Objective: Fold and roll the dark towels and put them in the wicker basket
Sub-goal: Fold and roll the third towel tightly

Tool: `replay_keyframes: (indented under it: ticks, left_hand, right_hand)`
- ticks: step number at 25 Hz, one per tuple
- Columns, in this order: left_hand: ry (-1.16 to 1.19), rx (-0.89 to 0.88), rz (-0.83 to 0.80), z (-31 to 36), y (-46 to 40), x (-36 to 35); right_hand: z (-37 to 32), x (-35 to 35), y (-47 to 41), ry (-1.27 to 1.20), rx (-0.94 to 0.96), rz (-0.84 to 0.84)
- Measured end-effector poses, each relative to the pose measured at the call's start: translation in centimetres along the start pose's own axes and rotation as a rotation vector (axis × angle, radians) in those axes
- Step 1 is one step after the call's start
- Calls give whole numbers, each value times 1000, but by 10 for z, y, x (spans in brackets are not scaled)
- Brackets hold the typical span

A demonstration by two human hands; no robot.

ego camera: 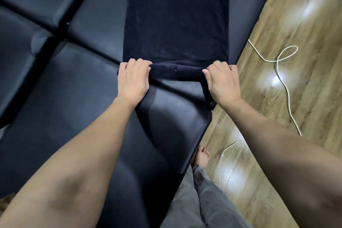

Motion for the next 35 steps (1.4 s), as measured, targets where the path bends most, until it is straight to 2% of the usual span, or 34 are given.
replay_keyframes:
  ticks: [4, 10, 15, 19, 23, 26, 29, 33, 35]
  left_hand:
    - [-60, 101, -138, 1, -12, 3]
    - [-135, 240, -264, 1, -39, 2]
    - [-172, 127, -116, 1, -45, -5]
    - [-168, 38, -43, 5, -53, 1]
    - [-51, -199, 177, 57, -18, 2]
    - [-9, -139, 109, 72, 1, -26]
    - [-54, -62, 7, 68, 2, -40]
    - [-144, 12, -32, 73, -15, -37]
    - [-179, 29, -12, 71, -23, -32]
  right_hand:
    - [-2, 2, -3, 78, -35, -84]
    - [-1, 0, -40, 117, -202, -271]
    - [-10, -6, -33, 191, -226, -161]
    - [-8, -9, -40, 234, -229, -223]
    - [-5, -6, -41, 247, -277, -230]
    - [-6, -8, -44, 237, -236, -215]
    - [-7, -2, -41, 241, -172, -110]
    - [-28, 10, -34, 226, -43, 81]
    - [-42, 2, -26, 200, 22, 85]
Point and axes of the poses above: each hand's wrist, its own y-axis away from the middle knuckle, its own x-axis out of the back of the hand, z = x × y, the point moved 4 cm from there along -y, towards the middle knuckle, and after that the axes turned 2 degrees about -z, right-handed, at the moved point
